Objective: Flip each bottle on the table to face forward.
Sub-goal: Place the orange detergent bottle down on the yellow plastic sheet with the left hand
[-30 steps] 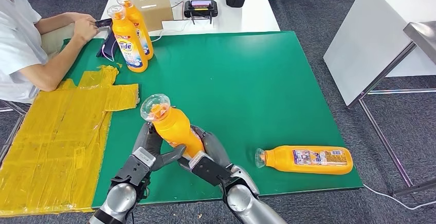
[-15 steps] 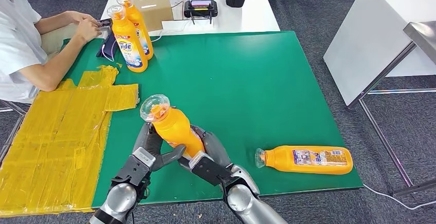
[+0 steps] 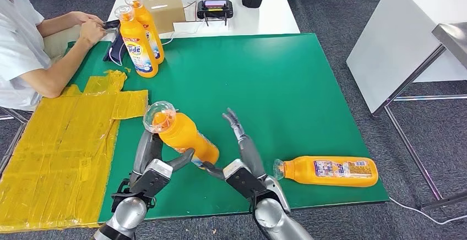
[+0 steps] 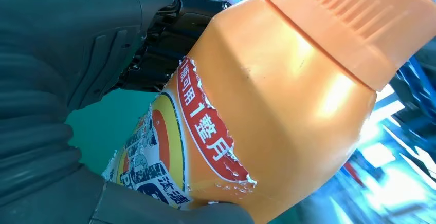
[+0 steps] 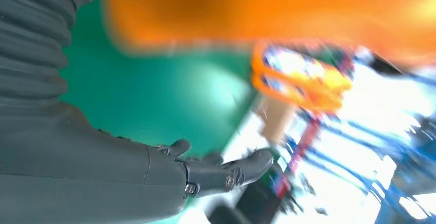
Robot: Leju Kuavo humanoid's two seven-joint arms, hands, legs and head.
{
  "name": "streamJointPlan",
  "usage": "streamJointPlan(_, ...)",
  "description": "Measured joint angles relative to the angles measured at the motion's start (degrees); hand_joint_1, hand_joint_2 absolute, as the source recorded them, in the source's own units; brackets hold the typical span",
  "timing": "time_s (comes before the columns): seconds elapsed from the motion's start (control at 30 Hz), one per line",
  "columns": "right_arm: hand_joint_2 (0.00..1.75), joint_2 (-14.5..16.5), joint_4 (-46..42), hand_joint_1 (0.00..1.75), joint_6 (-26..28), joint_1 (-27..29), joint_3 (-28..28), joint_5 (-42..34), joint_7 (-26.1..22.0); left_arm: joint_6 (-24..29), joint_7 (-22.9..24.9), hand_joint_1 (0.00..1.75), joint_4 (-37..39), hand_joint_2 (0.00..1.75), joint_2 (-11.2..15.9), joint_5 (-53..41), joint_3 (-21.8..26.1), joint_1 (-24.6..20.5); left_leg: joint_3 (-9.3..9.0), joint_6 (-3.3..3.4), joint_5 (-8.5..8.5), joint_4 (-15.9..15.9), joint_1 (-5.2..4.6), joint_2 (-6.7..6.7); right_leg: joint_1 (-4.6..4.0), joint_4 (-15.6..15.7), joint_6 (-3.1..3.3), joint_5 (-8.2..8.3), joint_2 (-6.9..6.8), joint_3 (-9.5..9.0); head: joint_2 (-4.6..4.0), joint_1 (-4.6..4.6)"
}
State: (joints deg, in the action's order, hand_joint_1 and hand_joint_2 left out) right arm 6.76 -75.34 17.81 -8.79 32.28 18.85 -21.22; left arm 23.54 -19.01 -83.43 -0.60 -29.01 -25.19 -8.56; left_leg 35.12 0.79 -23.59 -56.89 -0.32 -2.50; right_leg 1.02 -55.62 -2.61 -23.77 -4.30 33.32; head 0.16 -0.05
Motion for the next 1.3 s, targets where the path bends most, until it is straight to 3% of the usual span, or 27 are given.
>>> streamJointPlan(0.13, 1.75, -2.2, -11.0, 0.0, 1.9, 3.2, -1.8, 3.2, -1.3, 6.8, 6.2, 1.75, -0.1, 1.75, 0.7, -19.1, 2.2, -1.0, 0.0, 0.0, 0.0, 0.0, 0.0, 0.01, 0.0, 0.0, 0.0, 0.0, -0.01, 0.01, -0.01, -0.01)
streamJointPlan(0.3, 1.75, -4.6, -22.6, 0.0, 4.5, 6.6, -4.2, 4.6, -3.0, 8.1, 16.3, 1.75, 0.9, 1.75, 1.8, -41.7, 4.8, -3.0, -0.02, 0.0, 0.0, 0.0, 0.01, -0.01, -0.01, 0.0, 0.0, 0.0, 0.0, -0.01, -0.01, 0.0)
streamJointPlan(0.5, 1.75, -5.7, -30.1, 0.0, 4.4, 8.3, -7.4, 2.9, -3.1, 4.5, 31.5, 1.75, 5.2, 1.75, 4.2, -59.1, 5.5, -7.0, -0.04, 0.0, 0.02, 0.0, 0.01, -0.02, -0.01, 0.0, 0.0, 0.01, 0.01, -0.02, -0.01, 0.02)
streamJointPlan(0.6, 1.75, -5.8, -31.2, 0.0, 3.5, 8.4, -8.4, 2.4, -3.1, 0.8, 40.5, 1.75, 8.5, 1.75, 7.2, -60.6, 2.0, -11.1, -0.06, -0.03, 0.05, 0.0, 0.02, -0.01, -0.02, 0.0, 0.0, 0.02, 0.0, -0.03, -0.01, 0.0)
streamJointPlan(0.67, 1.75, -5.8, -31.6, 0.0, 3.1, 8.3, -8.7, 2.7, -3.3, -3.7, 43.7, 1.75, 12.2, 1.75, 9.1, -60.8, -1.4, -14.7, -0.06, -0.04, 0.09, 0.0, 0.02, 0.02, -0.02, 0.0, 0.0, 0.02, -0.01, -0.05, -0.01, 0.0)
streamJointPlan(0.8, 1.75, -5.8, -31.9, 0.0, 1.7, 7.3, -8.8, 3.5, -2.6, -10.7, 44.7, 1.75, 23.6, 1.75, 10.4, -60.9, -6.3, -21.9, -0.05, -0.05, 0.13, 0.0, 0.03, -0.01, -0.02, 0.0, -0.01, 0.04, 0.01, -0.06, 0.0, 0.02)
streamJointPlan(0.93, 1.75, -5.8, -32.0, 0.0, 0.8, 5.9, -8.9, 3.5, -2.0, -13.6, 44.6, 1.75, 35.8, 1.75, 10.4, -60.9, -7.9, -28.1, -0.05, -0.04, 0.14, 0.0, 0.01, -0.03, -0.01, 0.0, -0.03, 0.06, 0.03, -0.06, -0.01, 0.01)
streamJointPlan(1.2, 1.75, -6.1, -31.7, 0.0, -0.1, 4.7, -8.9, 4.1, -1.7, -14.5, 43.4, 1.75, 48.6, 1.75, 10.5, -60.9, -8.5, -32.7, 0.01, -0.05, 0.13, 0.0, 0.02, -0.02, -0.02, 0.0, -0.03, 0.04, 0.01, -0.04, 0.0, 0.01)
streamJointPlan(1.23, 1.75, -6.2, -31.6, 0.0, -0.2, 4.6, -8.9, 4.1, -1.7, -14.5, 43.1, 1.51, 50.0, 1.75, 10.5, -60.9, -8.5, -33.0, 0.01, -0.05, 0.13, 0.0, 0.02, -0.03, -0.02, 0.0, -0.03, 0.04, 0.02, -0.03, 0.0, 0.01)
streamJointPlan(1.3, 1.75, -6.3, -31.3, 0.0, -0.6, 4.4, -8.9, 4.2, -1.6, -14.2, 42.5, 0.64, 52.3, 1.75, 10.5, -60.7, -8.3, -33.5, 0.0, -0.05, 0.13, 0.0, 0.02, -0.03, -0.01, 0.0, -0.02, 0.04, 0.02, -0.03, -0.01, 0.0)
